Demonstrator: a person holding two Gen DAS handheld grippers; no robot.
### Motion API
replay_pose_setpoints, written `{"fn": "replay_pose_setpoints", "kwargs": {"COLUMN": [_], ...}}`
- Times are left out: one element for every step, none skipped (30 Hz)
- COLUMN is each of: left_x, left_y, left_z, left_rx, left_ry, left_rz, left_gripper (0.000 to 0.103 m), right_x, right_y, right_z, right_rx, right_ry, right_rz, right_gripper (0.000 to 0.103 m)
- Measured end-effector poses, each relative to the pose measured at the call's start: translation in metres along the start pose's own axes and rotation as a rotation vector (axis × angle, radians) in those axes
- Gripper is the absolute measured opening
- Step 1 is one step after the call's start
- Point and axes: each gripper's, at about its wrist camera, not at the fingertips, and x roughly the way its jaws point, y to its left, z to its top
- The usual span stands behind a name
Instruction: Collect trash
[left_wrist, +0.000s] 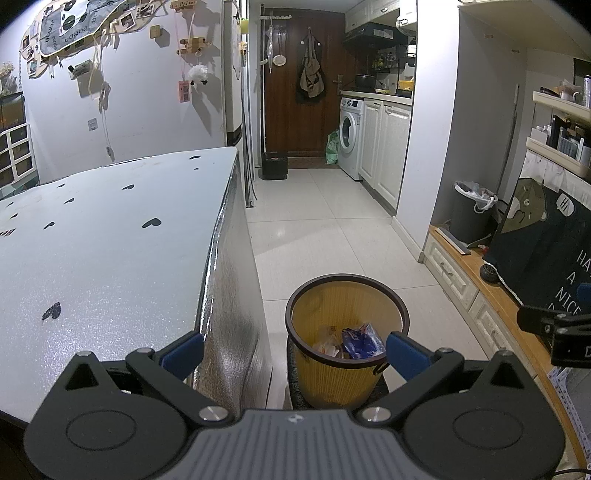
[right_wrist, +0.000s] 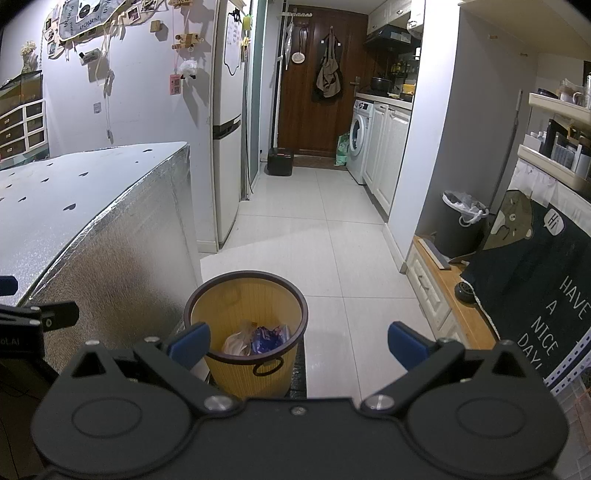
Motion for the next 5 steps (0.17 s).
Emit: {"fn": "replay_pose_setpoints", "kwargs": {"left_x": [-0.0005,-0.0012,-0.0012,-0.0012,-0.0012], "left_y": [-0.0002,-0.0004,-0.0004,-0.0004,-0.0005], "left_z": [0.0002,0.0006,0.0006,0.0005,0.0005], "left_rx": [0.0,0.0,0.0,0.0,0.0], "left_ry": [0.0,0.0,0.0,0.0,0.0], "left_rz": [0.0,0.001,0.0,0.001,0.001], "left_gripper": [0.103,0.103,0.103,0.103,0.103], "right_x": [0.0001,0.0002,0.0001,0.0002,0.0002], "right_y": [-0.0001,-0.0002,-0.0002,-0.0002,-0.0002], "right_z": [0.0001,0.0,0.0,0.0,0.0], "right_rx": [0.0,0.0,-0.001,-0.001,-0.001], "right_ry": [0.0,0.0,0.0,0.0,0.0], "right_rz": [0.0,0.001,0.001,0.001,0.001], "right_gripper": [0.103,0.103,0.103,0.103,0.103]}}
